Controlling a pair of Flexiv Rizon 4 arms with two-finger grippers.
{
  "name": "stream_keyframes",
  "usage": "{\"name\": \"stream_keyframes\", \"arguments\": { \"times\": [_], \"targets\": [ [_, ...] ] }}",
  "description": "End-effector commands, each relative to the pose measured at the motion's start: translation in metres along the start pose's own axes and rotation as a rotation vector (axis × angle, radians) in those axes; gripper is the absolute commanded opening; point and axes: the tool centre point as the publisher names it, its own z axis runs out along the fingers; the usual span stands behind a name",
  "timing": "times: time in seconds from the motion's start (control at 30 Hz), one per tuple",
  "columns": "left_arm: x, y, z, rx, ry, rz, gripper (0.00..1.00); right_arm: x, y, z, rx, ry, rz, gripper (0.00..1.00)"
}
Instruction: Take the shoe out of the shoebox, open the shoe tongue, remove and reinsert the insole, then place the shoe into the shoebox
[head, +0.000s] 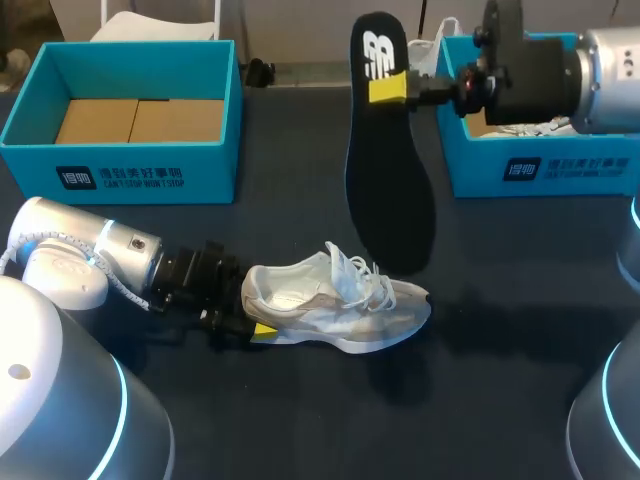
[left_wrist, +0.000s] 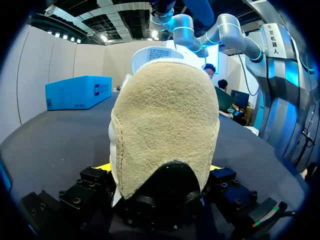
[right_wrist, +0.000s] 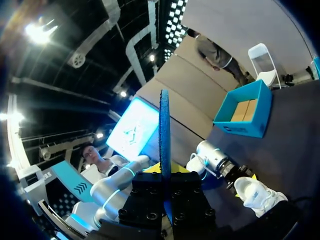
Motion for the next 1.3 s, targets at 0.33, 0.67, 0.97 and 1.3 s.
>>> {"name": "stream_keyframes", "arguments": {
  "times": [0.33, 0.67, 0.97, 1.3],
  "targets": [
    [0.0, 0.001, 0.001, -0.002, 0.002, 0.0, 0.0, 0.001, -0.032, -0.01, -0.028, 0.008, 0.026, 0.0],
    [0.0, 0.001, 0.001, -0.002, 0.002, 0.0, 0.0, 0.005, -0.049, -0.007, -0.045, 0.008, 0.047, 0.0],
    [0.0, 0.001, 0.001, -0.002, 0.002, 0.0, 0.0, 0.009, -0.049, -0.005, -0.052, 0.013, 0.024, 0.0],
    [0.0, 0.001, 0.001, -0.002, 0.002, 0.0, 0.0, 0.009, -0.049, -0.005, -0.052, 0.013, 0.024, 0.0]
  ]
}}
